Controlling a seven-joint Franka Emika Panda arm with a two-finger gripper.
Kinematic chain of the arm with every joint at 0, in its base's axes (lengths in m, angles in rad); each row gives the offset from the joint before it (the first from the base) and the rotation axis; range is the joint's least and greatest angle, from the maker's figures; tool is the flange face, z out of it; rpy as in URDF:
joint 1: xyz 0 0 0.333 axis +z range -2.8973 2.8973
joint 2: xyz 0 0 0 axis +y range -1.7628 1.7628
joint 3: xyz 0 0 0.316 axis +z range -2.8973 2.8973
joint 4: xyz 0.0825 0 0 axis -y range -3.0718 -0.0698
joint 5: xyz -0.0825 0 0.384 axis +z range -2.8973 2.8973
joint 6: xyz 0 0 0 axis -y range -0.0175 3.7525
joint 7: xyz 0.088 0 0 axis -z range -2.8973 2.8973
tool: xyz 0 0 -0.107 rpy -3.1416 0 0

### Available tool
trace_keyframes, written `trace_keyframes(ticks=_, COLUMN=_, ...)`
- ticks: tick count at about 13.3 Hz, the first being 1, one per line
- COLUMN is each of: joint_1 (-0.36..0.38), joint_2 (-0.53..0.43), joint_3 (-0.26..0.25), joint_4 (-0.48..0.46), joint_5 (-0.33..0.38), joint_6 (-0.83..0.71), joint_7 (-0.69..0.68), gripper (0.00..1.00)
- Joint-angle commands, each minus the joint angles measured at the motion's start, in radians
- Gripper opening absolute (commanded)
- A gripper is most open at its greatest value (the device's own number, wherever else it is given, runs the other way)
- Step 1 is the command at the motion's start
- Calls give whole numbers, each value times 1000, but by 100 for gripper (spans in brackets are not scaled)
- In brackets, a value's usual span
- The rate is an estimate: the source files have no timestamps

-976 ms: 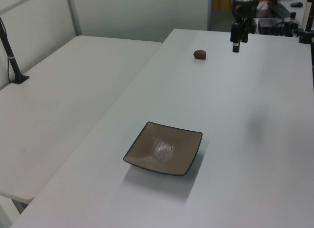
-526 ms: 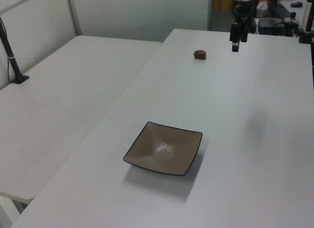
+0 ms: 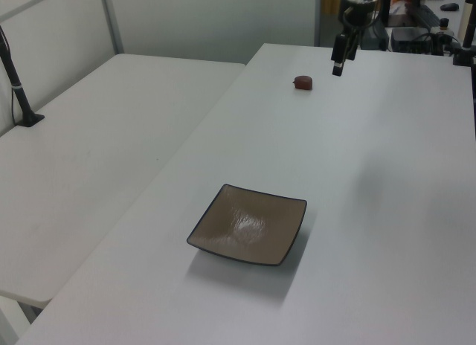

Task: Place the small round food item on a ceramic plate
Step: 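Move the open gripper toward the small dark-red round food item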

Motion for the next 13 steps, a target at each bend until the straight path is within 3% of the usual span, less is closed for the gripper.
trace_keyframes(ticks=1, joint_1=-43, joint_2=49, joint_3=0, joint_4=27, joint_5=-60, joint_6=123, joint_7=-38, gripper=100)
trace_keyframes(ticks=4, joint_1=-87, joint_2=107, joint_3=-17, joint_4=30, joint_5=-140, joint_6=264, joint_7=-81, gripper=100)
trace_keyframes(ticks=6, joint_1=-125, joint_2=178, joint_3=-24, joint_4=33, joint_5=-145, joint_6=356, joint_7=-112, gripper=100)
trace_keyframes(ticks=13, joint_1=-302, joint_2=558, joint_3=-26, joint_4=376, joint_5=-148, joint_6=438, joint_7=-169, gripper=100)
